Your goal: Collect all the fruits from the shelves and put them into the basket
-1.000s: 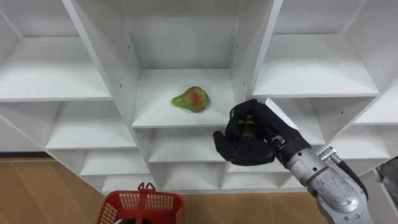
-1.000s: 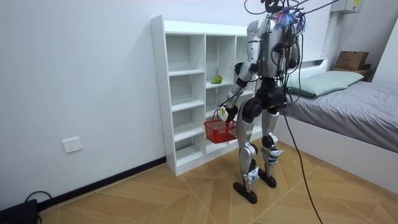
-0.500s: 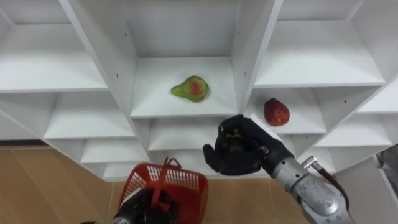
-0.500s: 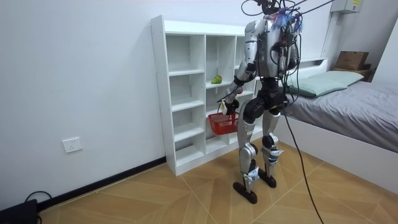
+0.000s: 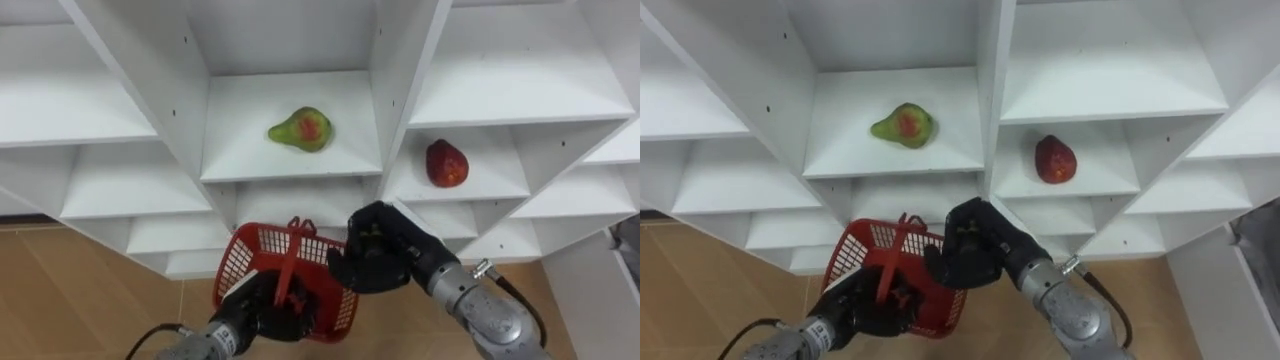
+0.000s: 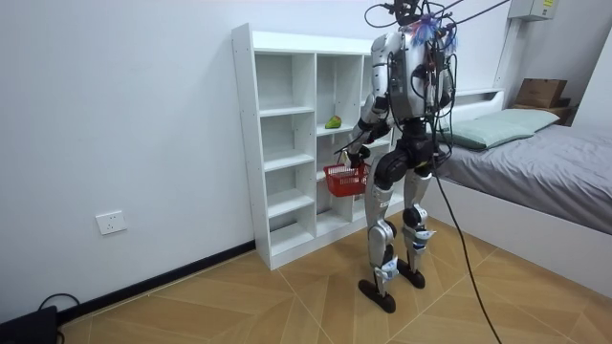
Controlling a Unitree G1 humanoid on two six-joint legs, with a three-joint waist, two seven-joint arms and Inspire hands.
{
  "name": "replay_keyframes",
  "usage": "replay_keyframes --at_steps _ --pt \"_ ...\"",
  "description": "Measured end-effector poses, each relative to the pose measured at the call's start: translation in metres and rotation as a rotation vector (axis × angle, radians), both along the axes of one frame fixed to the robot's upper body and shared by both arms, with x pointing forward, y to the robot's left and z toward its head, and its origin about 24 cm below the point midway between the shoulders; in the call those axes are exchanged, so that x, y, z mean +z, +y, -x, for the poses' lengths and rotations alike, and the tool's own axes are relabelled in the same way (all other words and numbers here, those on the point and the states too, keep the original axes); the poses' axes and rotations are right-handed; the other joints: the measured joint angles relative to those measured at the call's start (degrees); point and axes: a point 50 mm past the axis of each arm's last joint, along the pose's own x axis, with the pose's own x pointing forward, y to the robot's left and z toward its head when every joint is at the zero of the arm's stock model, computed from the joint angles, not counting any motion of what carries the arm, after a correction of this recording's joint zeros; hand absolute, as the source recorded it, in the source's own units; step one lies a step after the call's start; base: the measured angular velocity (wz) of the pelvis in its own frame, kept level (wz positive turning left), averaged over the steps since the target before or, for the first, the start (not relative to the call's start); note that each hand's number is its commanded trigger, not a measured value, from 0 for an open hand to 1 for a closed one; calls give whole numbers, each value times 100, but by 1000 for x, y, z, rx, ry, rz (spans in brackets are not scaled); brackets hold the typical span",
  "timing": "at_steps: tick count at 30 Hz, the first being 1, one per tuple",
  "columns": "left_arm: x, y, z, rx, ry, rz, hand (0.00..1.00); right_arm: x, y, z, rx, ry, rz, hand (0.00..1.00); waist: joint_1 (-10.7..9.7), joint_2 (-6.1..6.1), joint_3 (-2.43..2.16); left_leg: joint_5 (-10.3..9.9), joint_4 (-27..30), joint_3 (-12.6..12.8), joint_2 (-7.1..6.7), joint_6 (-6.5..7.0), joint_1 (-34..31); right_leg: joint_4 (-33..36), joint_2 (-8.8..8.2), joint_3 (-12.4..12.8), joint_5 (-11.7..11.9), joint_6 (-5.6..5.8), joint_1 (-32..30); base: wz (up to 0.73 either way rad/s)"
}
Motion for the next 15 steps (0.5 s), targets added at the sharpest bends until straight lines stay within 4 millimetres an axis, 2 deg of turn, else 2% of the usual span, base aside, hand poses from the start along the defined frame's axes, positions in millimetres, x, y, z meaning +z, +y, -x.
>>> replay_keyframes --at_steps 3,10,15 --pt "1 -6 -1 -37 -2 11 100 -11 0 0 3 47 20 100 -9 7 5 1 0 -2 0 1 -23 1 -3 -7 0 0 -22 0" --pt "4 -11 -7 -63 -16 23 100 -19 1 -1 1 74 41 100 -84 13 10 33 17 -9 4 -2 -148 -2 -4 -29 13 -19 -123 0" --pt "15 -20 -14 -81 -60 79 100 -22 0 -1 -9 83 50 100 -78 25 22 52 76 -4 5 8 -444 37 -11 -16 53 -25 -415 0"
